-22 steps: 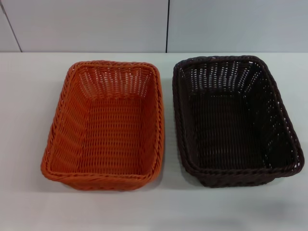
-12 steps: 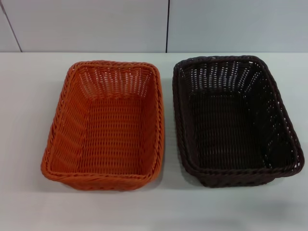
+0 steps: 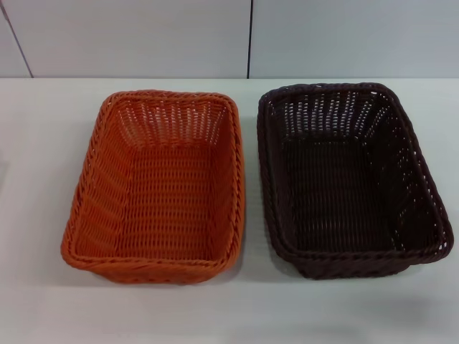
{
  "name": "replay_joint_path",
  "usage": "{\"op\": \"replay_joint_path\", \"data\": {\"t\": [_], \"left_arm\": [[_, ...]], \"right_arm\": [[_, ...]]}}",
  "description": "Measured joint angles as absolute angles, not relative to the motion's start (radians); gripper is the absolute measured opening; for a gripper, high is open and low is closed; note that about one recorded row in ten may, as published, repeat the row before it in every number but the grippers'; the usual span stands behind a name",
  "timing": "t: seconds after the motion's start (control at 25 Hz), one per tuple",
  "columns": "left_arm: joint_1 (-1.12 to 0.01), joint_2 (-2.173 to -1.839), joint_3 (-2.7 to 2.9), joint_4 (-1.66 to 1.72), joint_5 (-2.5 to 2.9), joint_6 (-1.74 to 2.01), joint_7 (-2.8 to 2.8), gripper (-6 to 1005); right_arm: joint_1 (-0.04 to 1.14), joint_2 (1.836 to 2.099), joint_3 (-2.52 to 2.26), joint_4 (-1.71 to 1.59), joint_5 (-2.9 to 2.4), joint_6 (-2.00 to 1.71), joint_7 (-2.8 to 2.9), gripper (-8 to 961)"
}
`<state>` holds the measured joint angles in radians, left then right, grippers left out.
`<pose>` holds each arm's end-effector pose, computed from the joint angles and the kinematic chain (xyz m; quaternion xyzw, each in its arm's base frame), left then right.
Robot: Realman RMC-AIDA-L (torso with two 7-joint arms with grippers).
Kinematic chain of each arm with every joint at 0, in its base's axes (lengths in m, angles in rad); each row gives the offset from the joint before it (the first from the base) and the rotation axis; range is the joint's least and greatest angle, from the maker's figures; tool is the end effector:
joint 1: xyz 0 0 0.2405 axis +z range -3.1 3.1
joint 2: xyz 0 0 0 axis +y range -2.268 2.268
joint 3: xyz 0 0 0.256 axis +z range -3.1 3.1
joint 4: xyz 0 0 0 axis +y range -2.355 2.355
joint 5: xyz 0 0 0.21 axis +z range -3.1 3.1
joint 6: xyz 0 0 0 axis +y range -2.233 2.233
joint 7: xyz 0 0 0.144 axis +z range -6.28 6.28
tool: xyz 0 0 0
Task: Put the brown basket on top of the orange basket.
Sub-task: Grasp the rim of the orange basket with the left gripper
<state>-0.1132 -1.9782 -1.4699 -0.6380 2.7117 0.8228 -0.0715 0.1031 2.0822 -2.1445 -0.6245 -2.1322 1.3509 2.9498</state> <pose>-0.3842 0.3090 0.0798 -0.5965 -0.2788 -0.2414 0.7129 0.3252 0.2690 0.0324 -0.4989 0.2177 0.3447 0.7648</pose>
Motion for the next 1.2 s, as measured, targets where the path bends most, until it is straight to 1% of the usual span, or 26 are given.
{"op": "replay_joint_path", "data": {"t": [0.04, 0.08, 0.12, 0.16, 0.24, 0.28, 0.32, 0.36, 0.4, 0.44, 0.56, 0.6, 0.64, 0.68, 0.88, 0.92, 1.2], "left_arm": [[-0.113, -1.978, -1.470, -0.638, 2.712, 0.823, -0.071, 786], [-0.043, -1.953, -1.481, -0.919, 2.789, 0.528, -0.072, 786], [-0.043, -1.953, -1.481, -0.919, 2.789, 0.528, -0.072, 786], [-0.013, -1.946, -1.487, -1.061, 2.814, 0.351, -0.073, 785], [-0.013, -1.946, -1.487, -1.061, 2.814, 0.351, -0.073, 785], [0.008, -1.939, -1.517, -1.305, 2.830, -0.025, -0.063, 784], [0.005, -1.949, -1.553, -1.442, 2.830, -0.246, -0.027, 784], [0.005, -1.949, -1.553, -1.442, 2.830, -0.246, -0.027, 783], [-0.004, -1.973, -1.589, -1.551, 2.825, -0.424, 0.030, 783], [-0.004, -1.973, -1.589, -1.551, 2.825, -0.424, 0.030, 783], [-0.028, -2.032, -1.647, -1.679, 2.823, -0.640, 0.138, 782], [-0.058, -2.058, -1.671, -1.744, 2.822, -0.788, 0.190, 781], [-0.076, -2.061, -1.672, -1.768, 2.819, -0.854, 0.198, 781], [-0.122, -2.058, -1.669, -1.795, 2.817, -0.960, 0.195, 780], [-0.167, -2.060, -1.663, -1.806, 2.818, -1.052, 0.197, 779], [-0.190, -2.061, -1.654, -1.800, 2.821, -1.091, 0.196, 778], [-0.234, -2.064, -1.622, -1.723, 2.823, -1.133, 0.188, 776]], "right_arm": [[0.103, 2.082, -2.144, -0.624, -2.132, 1.351, 2.950, 702], [0.103, 2.082, -2.144, -0.624, -2.132, 1.351, 2.950, 702], [0.104, 2.082, -2.145, -0.624, -2.132, 1.350, 2.950, 702], [0.104, 2.082, -2.144, -0.624, -2.132, 1.350, 2.950, 702], [0.104, 2.082, -2.145, -0.624, -2.132, 1.350, 2.950, 702], [0.105, 2.081, -2.144, -0.624, -2.132, 1.350, 2.950, 701], [0.106, 2.080, -2.144, -0.624, -2.132, 1.347, 2.950, 701], [0.106, 2.080, -2.144, -0.624, -2.132, 1.347, 2.950, 701], [0.108, 2.080, -2.141, -0.624, -2.132, 1.337, 2.950, 701], [0.108, 2.080, -2.141, -0.624, -2.132, 1.337, 2.950, 701], [0.114, 2.079, -2.139, -0.622, -2.132, 1.321, 2.950, 701], [0.117, 2.078, -2.138, -0.621, -2.132, 1.312, 2.950, 701], [0.118, 2.078, -2.138, -0.620, -2.132, 1.306, 2.950, 701], [0.121, 2.079, -2.136, -0.611, -2.132, 1.300, 2.950, 701], [0.126, 2.079, -2.137, -0.599, -2.132, 1.298, 2.950, 701], [0.126, 2.079, -2.141, -0.597, -2.132, 1.297, 2.950, 701], [0.120, 2.081, -2.147, -0.595, -2.132, 1.304, 2.950, 701]]}}
